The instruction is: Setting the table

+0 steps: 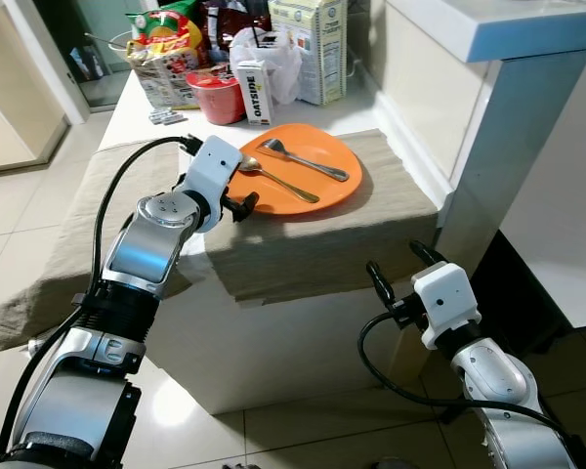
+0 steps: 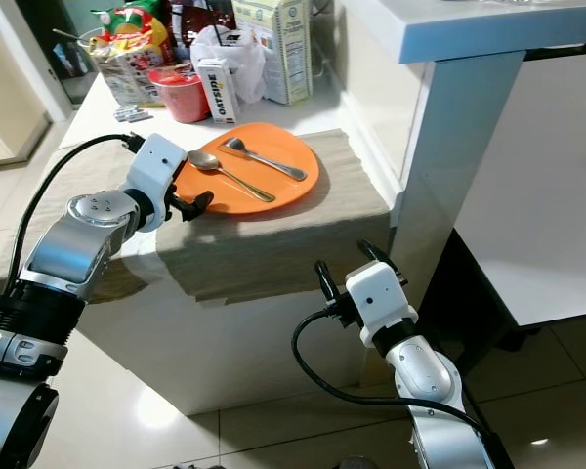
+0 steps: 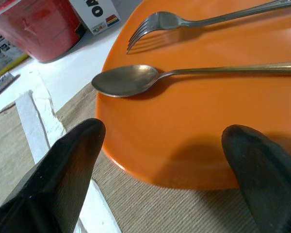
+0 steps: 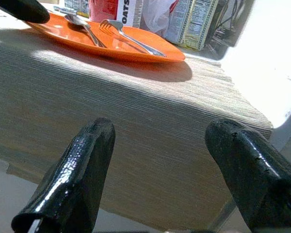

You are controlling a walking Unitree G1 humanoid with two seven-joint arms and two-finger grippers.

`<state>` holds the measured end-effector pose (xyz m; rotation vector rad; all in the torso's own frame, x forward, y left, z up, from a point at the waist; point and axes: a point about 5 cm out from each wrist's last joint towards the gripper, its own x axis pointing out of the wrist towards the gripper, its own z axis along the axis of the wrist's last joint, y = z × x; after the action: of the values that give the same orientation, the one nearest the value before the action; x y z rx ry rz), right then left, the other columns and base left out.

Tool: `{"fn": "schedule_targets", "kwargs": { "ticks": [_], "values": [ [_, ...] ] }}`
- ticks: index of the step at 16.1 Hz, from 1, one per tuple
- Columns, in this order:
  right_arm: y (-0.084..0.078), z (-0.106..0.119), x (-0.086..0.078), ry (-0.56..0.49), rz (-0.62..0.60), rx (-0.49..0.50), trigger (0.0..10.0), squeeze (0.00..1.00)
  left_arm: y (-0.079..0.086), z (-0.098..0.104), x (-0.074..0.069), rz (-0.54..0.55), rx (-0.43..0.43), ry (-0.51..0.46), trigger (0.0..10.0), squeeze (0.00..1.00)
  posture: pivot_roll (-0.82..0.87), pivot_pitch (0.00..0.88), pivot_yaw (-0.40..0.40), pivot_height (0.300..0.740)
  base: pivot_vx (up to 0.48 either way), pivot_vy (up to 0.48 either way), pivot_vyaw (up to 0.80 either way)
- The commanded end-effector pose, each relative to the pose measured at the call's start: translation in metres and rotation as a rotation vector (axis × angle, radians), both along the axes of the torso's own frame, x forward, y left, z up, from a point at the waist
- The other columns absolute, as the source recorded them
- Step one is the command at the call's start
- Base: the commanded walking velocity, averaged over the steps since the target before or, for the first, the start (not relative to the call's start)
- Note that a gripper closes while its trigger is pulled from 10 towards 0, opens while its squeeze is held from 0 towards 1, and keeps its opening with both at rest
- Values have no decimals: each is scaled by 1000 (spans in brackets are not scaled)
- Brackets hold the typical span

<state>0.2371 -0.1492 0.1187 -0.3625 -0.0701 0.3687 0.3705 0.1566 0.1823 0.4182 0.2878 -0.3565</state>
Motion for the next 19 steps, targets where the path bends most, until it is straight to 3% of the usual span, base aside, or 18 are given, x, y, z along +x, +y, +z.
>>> {"fn": "schedule_targets", "kwargs": {
  "ticks": [1, 7, 12, 19],
  "values": [
    [1, 5, -2, -8, 4, 1, 10000, 0, 6, -2, 2, 17, 43, 9, 10000, 0, -218, 44, 129, 740, 0, 0, 0],
    [-2, 4, -4, -1, -2, -9, 10000, 0, 23, -13, 13, 70, 121, 15, 10000, 0, -228, 51, 129, 740, 0, 0, 0],
    [-3, 4, -5, 5, -9, -16, 10000, 0, 34, -6, 23, 96, 179, -22, 10000, 0, -234, 57, 133, 740, 0, 0, 0],
    [-3, 4, -5, 7, -16, -20, 10000, 0, 39, 4, 30, 120, 173, -56, 10000, 0, -234, 59, 135, 740, 0, 0, 0]
  ]
}}
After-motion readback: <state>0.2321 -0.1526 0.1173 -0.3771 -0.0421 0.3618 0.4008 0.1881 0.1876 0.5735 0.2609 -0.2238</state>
